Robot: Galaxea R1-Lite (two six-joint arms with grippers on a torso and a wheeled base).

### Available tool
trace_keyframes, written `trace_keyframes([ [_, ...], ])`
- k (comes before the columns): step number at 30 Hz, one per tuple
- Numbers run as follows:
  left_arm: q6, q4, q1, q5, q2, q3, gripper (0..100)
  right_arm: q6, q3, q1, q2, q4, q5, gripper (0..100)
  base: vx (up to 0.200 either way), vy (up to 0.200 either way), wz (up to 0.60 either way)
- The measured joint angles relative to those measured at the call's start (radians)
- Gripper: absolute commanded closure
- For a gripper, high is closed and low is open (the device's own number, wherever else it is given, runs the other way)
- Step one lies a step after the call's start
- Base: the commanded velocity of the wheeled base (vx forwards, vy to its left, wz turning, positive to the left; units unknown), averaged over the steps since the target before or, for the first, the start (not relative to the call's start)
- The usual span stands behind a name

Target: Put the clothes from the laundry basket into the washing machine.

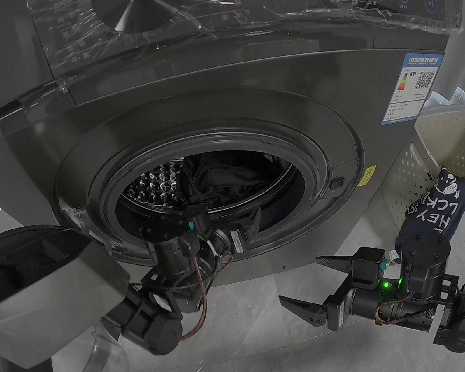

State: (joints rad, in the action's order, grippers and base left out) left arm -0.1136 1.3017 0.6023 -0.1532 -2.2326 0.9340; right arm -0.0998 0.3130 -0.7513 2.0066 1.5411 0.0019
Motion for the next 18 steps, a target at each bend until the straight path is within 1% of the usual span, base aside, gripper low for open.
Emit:
trace_keyframes([
  [5,0.013,0.093,0.050,0.027,0.064,-0.201,0,0.000,-0.007,0.009,-0.006,0.000,0.000,0,0.000,0.000,0.00],
  [7,0.014,0.116,0.079,0.039,0.113,-0.298,0,0.001,-0.019,0.014,-0.017,0.000,0.000,0,0.000,0.000,0.00],
  [11,0.014,0.135,0.118,0.045,0.202,-0.417,0,0.000,-0.043,0.025,-0.044,0.000,0.000,0,0.000,0.000,0.00],
  [17,0.013,0.151,0.156,0.035,0.367,-0.587,0,0.000,-0.088,0.050,-0.121,0.000,-0.002,0,-0.200,0.000,0.00],
  [18,0.013,0.152,0.159,0.030,0.395,-0.610,0,0.000,-0.097,0.053,-0.139,0.000,-0.004,0,0.000,0.000,0.00],
])
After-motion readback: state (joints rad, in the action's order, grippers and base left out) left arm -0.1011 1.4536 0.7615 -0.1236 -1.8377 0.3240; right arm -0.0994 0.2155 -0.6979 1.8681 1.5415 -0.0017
